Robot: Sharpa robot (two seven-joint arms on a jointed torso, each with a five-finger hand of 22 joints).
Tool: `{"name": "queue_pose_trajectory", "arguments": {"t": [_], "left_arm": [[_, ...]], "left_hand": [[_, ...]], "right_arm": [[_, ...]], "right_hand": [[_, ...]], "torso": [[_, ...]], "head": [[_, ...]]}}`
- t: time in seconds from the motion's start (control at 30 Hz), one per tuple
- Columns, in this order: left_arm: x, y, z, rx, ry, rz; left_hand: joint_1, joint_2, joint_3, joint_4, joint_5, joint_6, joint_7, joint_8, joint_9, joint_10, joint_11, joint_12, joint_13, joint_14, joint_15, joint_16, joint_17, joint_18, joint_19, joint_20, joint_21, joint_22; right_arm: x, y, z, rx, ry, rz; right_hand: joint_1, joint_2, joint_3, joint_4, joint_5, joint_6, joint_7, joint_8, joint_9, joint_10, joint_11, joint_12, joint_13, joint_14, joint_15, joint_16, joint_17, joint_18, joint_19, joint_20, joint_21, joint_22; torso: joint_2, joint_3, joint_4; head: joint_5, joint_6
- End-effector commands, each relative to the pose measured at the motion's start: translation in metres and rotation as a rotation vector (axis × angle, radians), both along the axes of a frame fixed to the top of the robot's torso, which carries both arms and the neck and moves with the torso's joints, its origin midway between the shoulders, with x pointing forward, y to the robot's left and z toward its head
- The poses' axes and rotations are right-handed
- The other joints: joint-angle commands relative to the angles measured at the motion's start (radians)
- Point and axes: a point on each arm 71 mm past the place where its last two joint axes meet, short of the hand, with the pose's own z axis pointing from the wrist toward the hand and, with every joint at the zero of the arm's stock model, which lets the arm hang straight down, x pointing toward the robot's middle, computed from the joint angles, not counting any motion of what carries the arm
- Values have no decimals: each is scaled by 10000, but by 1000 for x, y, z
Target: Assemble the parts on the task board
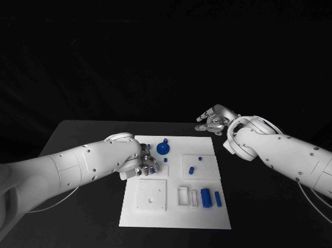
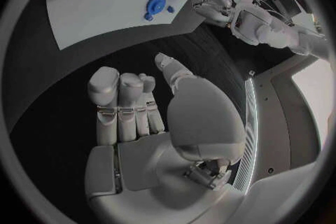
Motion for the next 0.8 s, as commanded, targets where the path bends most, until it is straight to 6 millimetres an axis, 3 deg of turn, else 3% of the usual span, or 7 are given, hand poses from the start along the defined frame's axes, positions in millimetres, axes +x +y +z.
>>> {"name": "queue_pose_trajectory", "arguments": {"t": [0.03, 0.2, 0.8], "left_arm": [[-1, -1, -1, 163, 318, -148], [2, 0, 0, 258, 353, -104], [6, -4, -1, 495, 728, -154]], "left_hand": [[263, 382, 130, -198, -30, 1819, -1338, 65, 11, 256, -309, 24, -17, 9, -57, 63, 10, 69, 11, 7, -27, 175], [276, 382, 128, -209, -30, 1813, -1335, 63, 10, 256, -309, 22, -24, 9, -54, 64, 15, 65, 7, 9, -25, 177], [311, 381, 87, -226, -102, 1792, -1329, 63, -3, 255, -307, 16, -46, 7, -41, 48, 18, 48, -23, 16, -33, 175]], "right_arm": [[0, 1, -1, -62, 79, 100], [0, 2, -1, -56, 83, 110], [0, 4, -2, -44, 103, 135]], "right_hand": [[-71, 40, 49, 13, 10, 52, -10, -50, 4, -89, 14, -42, -9, -13, 37, -60, 10, 58, 353, 19, -36, 1095], [-71, 40, 49, 13, 10, 52, -10, -50, 4, -89, 14, -42, -9, -13, 37, -60, 10, 58, 353, 19, -36, 1095], [-75, 43, 77, -8, 2, 56, -10, -49, 5, -94, 14, -40, -5, -16, 37, -63, 15, 60, 351, 18, -52, 1092]], "torso": [[5, -3, 1], [0, 9, -2], [5, -3, -3]], "head": [[-4, 8], [0, 0], [-7, 17]]}}
